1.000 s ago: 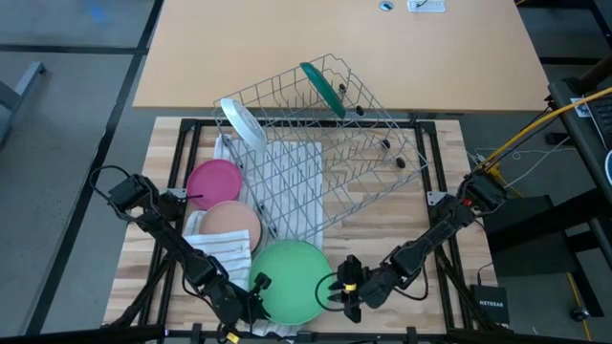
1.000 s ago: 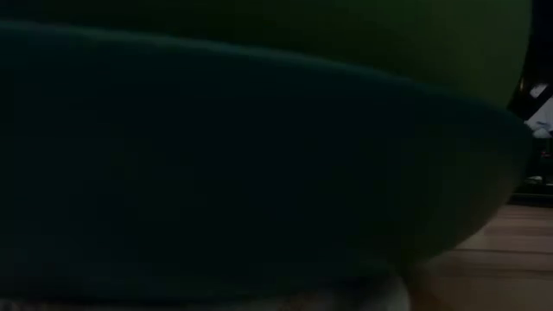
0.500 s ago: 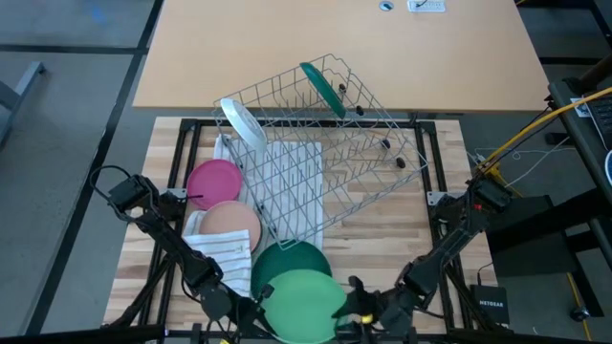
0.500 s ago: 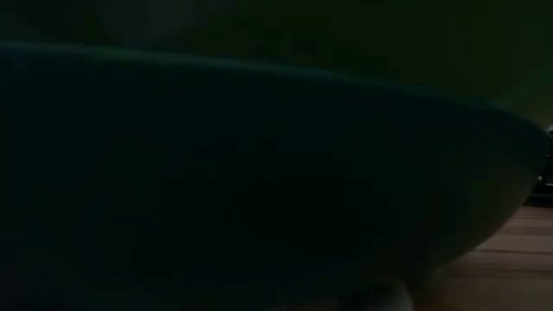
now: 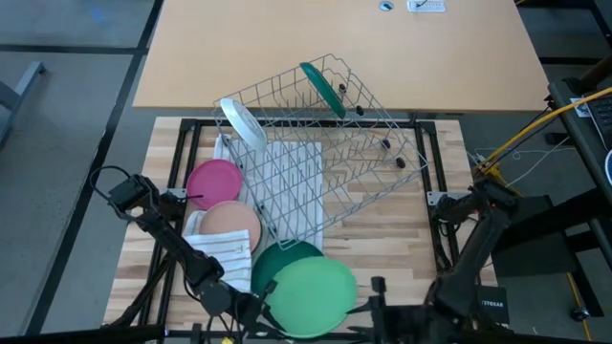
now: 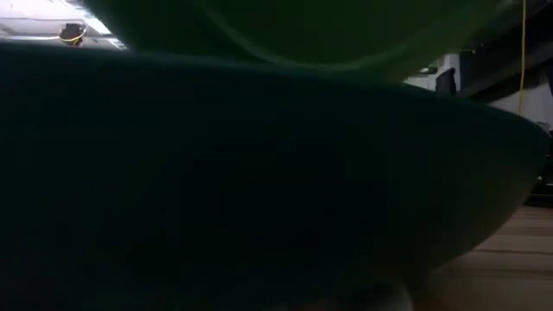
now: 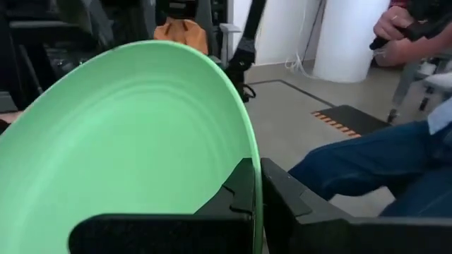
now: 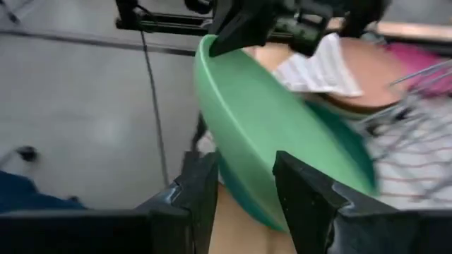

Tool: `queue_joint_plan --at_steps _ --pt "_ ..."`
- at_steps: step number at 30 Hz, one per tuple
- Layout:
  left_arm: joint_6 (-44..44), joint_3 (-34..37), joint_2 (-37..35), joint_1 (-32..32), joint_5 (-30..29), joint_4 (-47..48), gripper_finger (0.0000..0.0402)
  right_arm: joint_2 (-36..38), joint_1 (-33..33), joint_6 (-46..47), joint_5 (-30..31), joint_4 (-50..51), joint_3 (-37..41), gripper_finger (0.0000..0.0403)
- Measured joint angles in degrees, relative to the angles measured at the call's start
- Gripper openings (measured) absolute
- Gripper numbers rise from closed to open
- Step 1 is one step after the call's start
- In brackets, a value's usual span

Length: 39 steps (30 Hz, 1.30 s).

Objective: Sort dishes
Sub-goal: Put the light green plate in the dish rack

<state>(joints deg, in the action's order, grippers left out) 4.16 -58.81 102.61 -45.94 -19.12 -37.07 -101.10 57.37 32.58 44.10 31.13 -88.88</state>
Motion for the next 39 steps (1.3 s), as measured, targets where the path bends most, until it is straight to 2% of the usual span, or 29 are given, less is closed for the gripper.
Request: queue_joint_plan --at_steps 12,20,24,31,35,39 --pt "0.10 -5.91 0.00 2.04 -2.60 -0.11 0.0000 1.03 0.87 0.11 12.92 36.41 -18.39 0.0145" --pt "0.13 -13.13 -0.01 7.74 -8.34 -0.20 0.0000 6.84 0.81 0.08 19.10 54.29 -23.85 0.0145" --pt "1.49 -16.27 -0.02 11.64 -13.49 -0.14 0.0000 11.64 0.78 0.10 20.62 59.11 -23.87 0.0145" --pt "5.89 -17.92 -2.25 20.71 -20.55 0.01 0.0000 21.63 0.76 -1.40 22.82 58.83 -20.64 0.0145" --pt "10.32 -17.95 -5.38 27.00 -24.53 -0.31 0.0000 28.95 0.76 -0.42 26.44 58.89 -13.29 0.0145" --pt "14.76 -18.01 -8.35 32.74 -26.96 -0.07 0.0000 38.20 0.76 3.68 30.01 58.91 -1.92 0.0145"
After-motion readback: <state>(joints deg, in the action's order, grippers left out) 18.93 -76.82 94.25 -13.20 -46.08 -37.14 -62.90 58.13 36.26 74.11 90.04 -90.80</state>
